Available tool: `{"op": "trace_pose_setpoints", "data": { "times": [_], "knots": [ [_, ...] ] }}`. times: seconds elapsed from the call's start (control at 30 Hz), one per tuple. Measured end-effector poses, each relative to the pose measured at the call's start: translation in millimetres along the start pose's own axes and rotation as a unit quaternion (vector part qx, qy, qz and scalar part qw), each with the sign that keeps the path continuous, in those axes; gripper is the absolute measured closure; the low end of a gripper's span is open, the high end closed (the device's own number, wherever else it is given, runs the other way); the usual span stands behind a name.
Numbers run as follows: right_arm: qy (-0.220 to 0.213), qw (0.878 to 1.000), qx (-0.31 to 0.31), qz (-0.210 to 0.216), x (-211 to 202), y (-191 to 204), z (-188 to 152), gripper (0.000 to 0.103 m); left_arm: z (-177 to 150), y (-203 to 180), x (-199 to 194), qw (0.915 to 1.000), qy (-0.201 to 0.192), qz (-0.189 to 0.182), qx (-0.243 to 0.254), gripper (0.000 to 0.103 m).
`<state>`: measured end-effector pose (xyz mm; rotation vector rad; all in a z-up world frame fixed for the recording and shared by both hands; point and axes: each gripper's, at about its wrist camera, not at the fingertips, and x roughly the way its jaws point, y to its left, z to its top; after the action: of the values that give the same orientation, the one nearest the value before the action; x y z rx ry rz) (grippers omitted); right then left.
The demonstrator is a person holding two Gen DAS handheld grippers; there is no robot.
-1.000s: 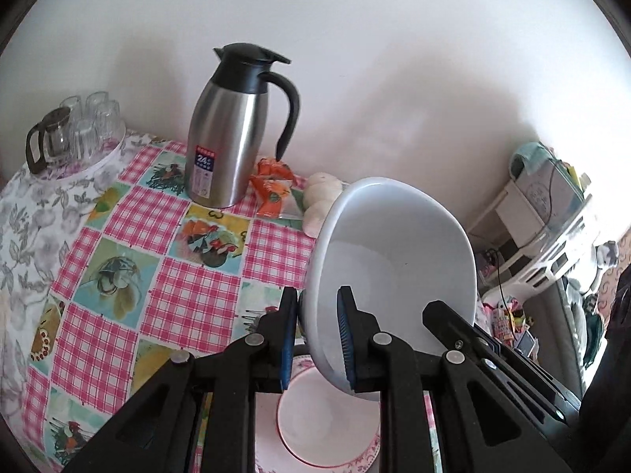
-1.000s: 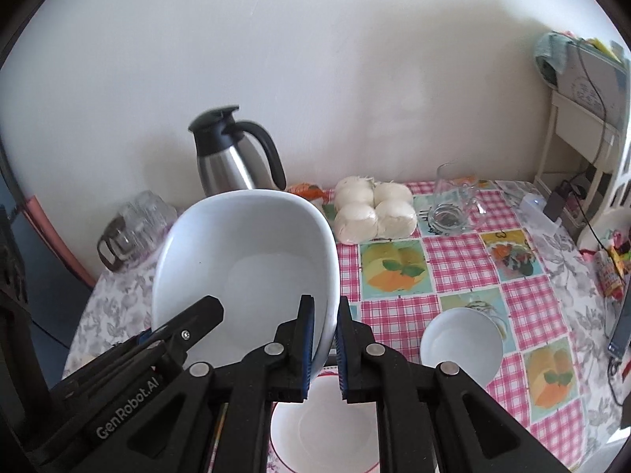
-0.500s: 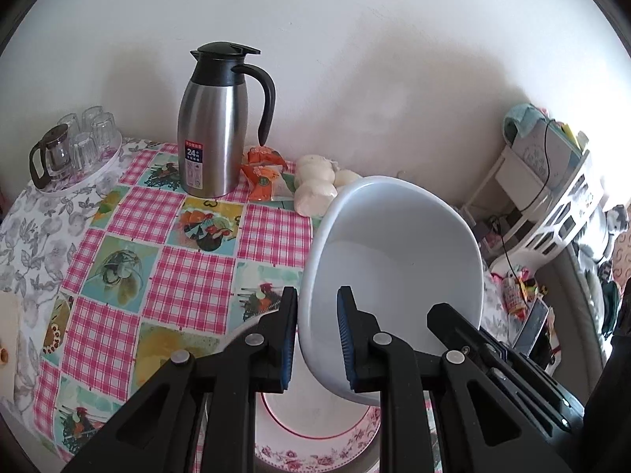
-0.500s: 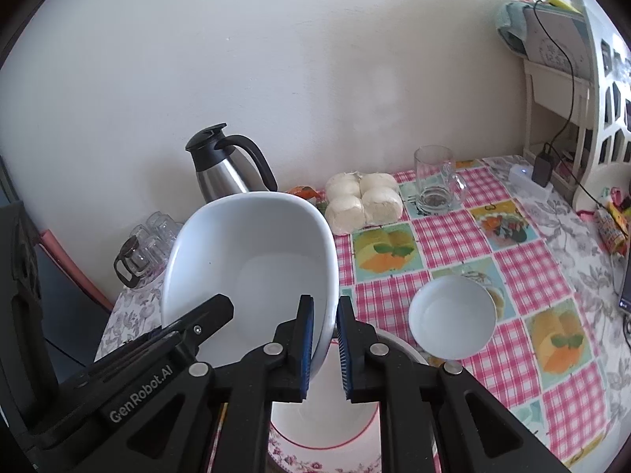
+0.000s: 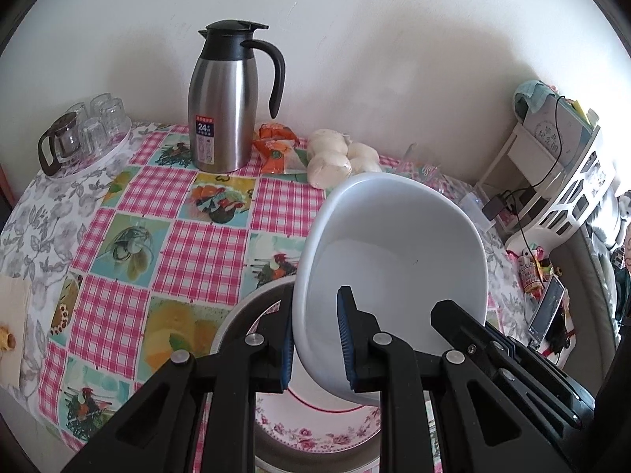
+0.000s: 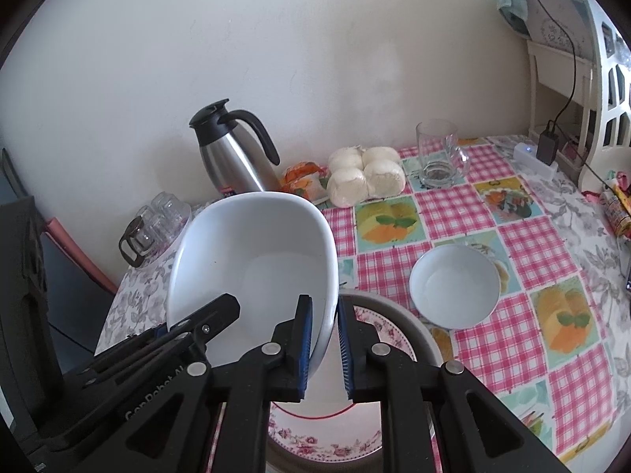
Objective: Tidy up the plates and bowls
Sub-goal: 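Lower the white square bowl into the red-rim bowl in the tray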
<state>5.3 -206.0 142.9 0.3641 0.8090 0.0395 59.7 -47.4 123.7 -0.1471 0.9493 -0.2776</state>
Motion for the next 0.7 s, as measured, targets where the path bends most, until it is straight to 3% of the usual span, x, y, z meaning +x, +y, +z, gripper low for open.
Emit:
{"op": "trace_pose_setpoints", "data": {
  "times": [0.7],
  "knots": [
    [0.065,0.998,0.020,-0.001,27.6,-18.7,-13.9,0.086,-13.1,-5.9,27.1,0.9982,0.051,0.024,0.019,0.082]
  ]
}}
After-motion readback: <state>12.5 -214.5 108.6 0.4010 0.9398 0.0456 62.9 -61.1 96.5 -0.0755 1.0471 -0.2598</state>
